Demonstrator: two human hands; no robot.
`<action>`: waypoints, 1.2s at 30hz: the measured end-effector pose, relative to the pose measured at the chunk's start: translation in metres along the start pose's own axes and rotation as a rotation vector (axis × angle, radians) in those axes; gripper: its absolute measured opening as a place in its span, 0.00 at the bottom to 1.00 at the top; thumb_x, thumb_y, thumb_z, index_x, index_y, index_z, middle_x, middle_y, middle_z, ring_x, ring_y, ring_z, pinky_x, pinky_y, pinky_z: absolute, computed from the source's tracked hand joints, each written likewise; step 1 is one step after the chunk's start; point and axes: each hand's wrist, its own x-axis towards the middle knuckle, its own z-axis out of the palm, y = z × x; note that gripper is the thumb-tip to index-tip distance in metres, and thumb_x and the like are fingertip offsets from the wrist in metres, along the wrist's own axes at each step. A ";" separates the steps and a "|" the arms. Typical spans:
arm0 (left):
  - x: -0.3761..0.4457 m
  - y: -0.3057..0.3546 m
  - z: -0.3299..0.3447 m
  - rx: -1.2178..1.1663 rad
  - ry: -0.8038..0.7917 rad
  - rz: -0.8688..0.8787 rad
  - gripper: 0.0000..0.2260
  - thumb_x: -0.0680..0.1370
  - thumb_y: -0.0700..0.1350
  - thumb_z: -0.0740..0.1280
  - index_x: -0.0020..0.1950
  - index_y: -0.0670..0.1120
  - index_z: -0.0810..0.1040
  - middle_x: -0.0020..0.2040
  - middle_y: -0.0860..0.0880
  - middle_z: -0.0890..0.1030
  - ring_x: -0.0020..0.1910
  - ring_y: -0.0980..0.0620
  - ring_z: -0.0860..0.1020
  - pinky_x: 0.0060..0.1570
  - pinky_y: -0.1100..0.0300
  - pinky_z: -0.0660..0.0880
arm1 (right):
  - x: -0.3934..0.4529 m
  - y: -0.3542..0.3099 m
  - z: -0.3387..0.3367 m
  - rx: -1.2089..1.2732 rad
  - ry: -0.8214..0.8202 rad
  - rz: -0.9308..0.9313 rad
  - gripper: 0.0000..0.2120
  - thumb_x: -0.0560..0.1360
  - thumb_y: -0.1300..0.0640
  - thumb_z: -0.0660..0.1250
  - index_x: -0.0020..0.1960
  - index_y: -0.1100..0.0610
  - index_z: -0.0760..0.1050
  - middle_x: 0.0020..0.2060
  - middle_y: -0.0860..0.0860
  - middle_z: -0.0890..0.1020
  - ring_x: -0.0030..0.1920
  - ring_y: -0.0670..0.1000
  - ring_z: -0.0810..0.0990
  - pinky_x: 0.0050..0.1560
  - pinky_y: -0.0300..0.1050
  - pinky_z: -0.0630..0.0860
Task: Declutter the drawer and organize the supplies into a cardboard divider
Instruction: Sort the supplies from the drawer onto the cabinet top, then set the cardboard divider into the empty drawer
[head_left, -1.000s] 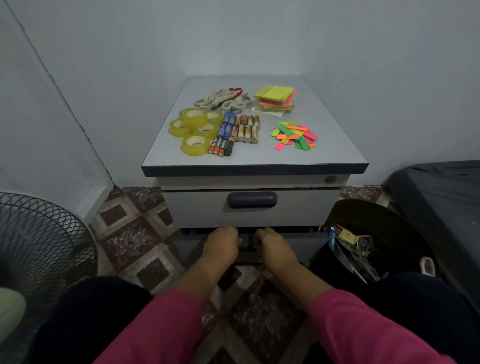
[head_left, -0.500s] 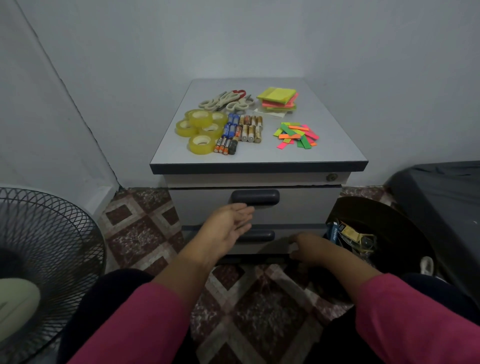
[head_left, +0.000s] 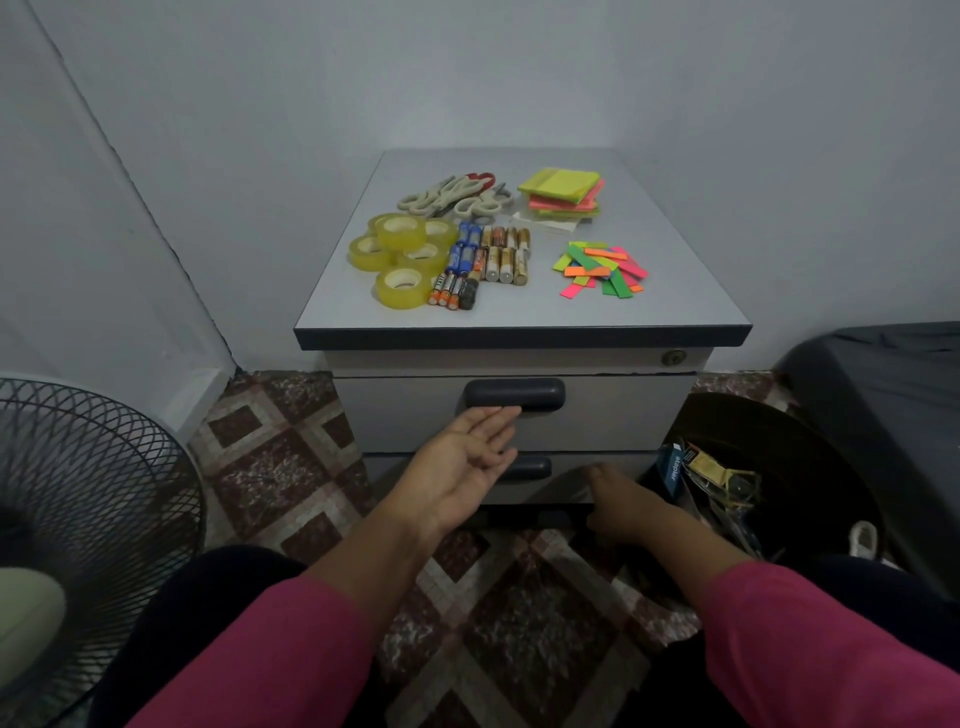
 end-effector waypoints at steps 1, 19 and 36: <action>0.000 0.000 0.000 0.003 -0.001 -0.001 0.27 0.72 0.20 0.46 0.60 0.41 0.72 0.61 0.45 0.78 0.72 0.45 0.66 0.70 0.52 0.64 | 0.000 0.000 -0.001 0.005 0.010 -0.005 0.32 0.76 0.58 0.65 0.76 0.62 0.55 0.73 0.57 0.60 0.72 0.56 0.63 0.70 0.45 0.62; -0.030 -0.008 -0.013 0.124 -0.048 -0.086 0.24 0.75 0.26 0.51 0.65 0.43 0.72 0.60 0.48 0.81 0.67 0.47 0.71 0.68 0.48 0.67 | -0.028 -0.034 -0.049 -0.032 0.997 -0.311 0.11 0.74 0.58 0.67 0.55 0.60 0.81 0.46 0.54 0.82 0.48 0.54 0.79 0.49 0.46 0.74; -0.056 0.042 -0.014 1.209 0.279 0.680 0.11 0.79 0.39 0.64 0.47 0.55 0.80 0.46 0.56 0.82 0.48 0.61 0.79 0.50 0.63 0.77 | -0.087 -0.057 -0.063 -0.055 0.605 -0.098 0.23 0.80 0.41 0.55 0.30 0.51 0.71 0.28 0.48 0.76 0.31 0.48 0.74 0.32 0.43 0.67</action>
